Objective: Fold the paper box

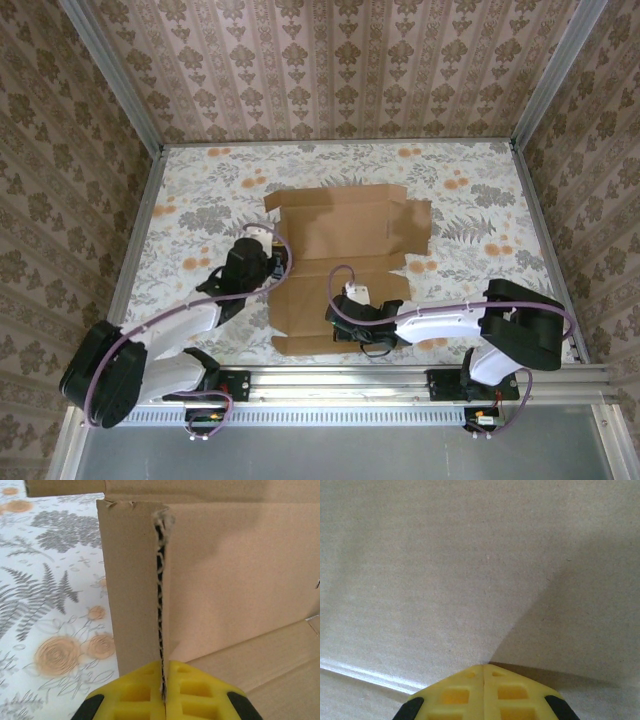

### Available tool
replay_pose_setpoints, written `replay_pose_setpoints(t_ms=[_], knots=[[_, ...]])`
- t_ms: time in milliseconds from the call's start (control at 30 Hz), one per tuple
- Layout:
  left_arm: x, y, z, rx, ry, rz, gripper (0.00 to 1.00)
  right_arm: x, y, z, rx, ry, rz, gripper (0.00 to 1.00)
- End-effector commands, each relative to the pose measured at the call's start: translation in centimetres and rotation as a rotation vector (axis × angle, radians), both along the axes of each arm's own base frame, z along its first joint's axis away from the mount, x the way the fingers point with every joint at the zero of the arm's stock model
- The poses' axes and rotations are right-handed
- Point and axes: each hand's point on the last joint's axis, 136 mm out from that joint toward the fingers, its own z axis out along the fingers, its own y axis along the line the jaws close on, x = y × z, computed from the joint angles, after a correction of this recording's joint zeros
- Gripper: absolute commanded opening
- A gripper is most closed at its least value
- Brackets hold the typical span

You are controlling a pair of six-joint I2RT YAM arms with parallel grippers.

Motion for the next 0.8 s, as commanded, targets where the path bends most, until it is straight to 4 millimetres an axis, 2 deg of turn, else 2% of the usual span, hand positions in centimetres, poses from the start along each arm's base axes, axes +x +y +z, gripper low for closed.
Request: replay_pose_setpoints(t_ms=[0, 100, 233, 567, 767], knots=[[-2.0, -1.6, -3.3, 0.099, 0.119, -0.143, 0.03, -1.4, -6.7, -3.1, -0.23, 0.046, -0.1, 0.0], [-1.3, -1.8, -3.2, 0.171, 0.13, -0.162, 0.03, -1.4, -6.8, -2.9, -0.213, 0.039, -0.114, 0.0], [-1.1, -1.0, -4.0, 0.239, 0.161, -0.147, 0.03, -1.3, -6.8, -2.8, -0.202, 0.032, -0.123, 0.0], [-2.5, 2.1, -5.5, 0.311, 0.228, -0.048, 0.02, -1.2, -6.7, -3.1, -0.197, 0.035, -0.136, 0.0], [-3.5, 2.9, -6.3, 0.312, 0.255, -0.026, 0.02, -1.2, -6.6, -3.2, -0.197, 0.035, -0.14, 0.0]])
